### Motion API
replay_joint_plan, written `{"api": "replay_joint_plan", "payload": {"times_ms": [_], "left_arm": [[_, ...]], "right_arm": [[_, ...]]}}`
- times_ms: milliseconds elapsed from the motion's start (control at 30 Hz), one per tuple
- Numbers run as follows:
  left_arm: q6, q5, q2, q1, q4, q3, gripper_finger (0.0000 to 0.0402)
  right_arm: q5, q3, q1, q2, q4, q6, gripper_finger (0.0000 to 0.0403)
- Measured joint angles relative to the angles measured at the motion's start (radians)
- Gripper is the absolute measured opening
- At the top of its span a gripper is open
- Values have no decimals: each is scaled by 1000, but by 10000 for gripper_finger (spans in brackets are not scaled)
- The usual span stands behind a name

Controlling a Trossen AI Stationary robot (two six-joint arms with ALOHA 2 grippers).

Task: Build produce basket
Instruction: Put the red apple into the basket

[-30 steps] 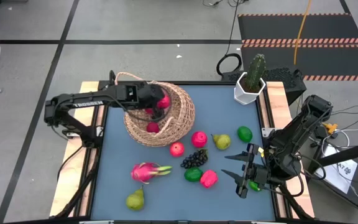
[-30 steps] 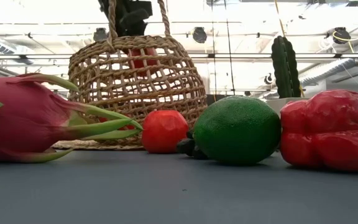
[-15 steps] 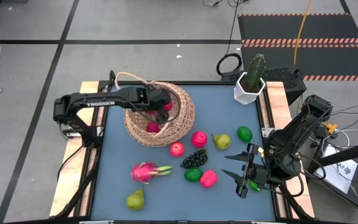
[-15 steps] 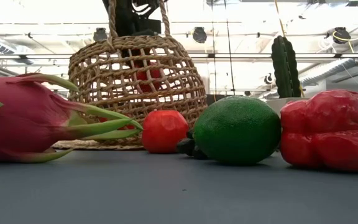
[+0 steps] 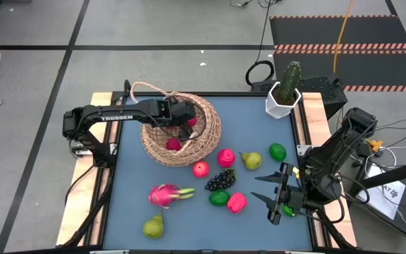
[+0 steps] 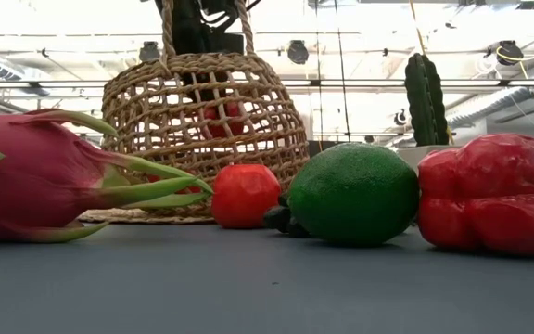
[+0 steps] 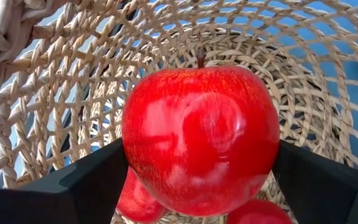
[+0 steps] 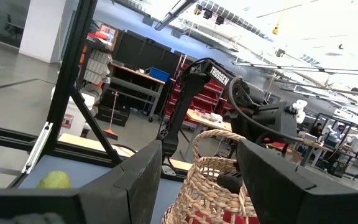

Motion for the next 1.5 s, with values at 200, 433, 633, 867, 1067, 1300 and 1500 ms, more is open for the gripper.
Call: {"api": "replay_joint_plan", "payload": {"times_ms": [200,433,633,867,1067,1300,1500], "left_arm": [[0,0,0,0,0,0,397],[-3,0,0,0,-9,0,399],[-5,-1,-17,-3,-17,0,397],[-14,-1,-101,-36,-26,-1,397],[-82,-2,-203,-98,-41,-1,397],[-212,-36,-337,-225,-48,-1,397],[-275,-188,-416,-402,-45,-1,397]], "right_arm": [[0,0,0,0,0,0,205],[0,0,0,0,0,0,205],[0,0,0,0,0,0,205],[0,0,0,0,0,0,205],[2,0,0,0,0,0,205],[3,0,0,0,0,0,205],[5,0,0,0,0,12,205]]}}
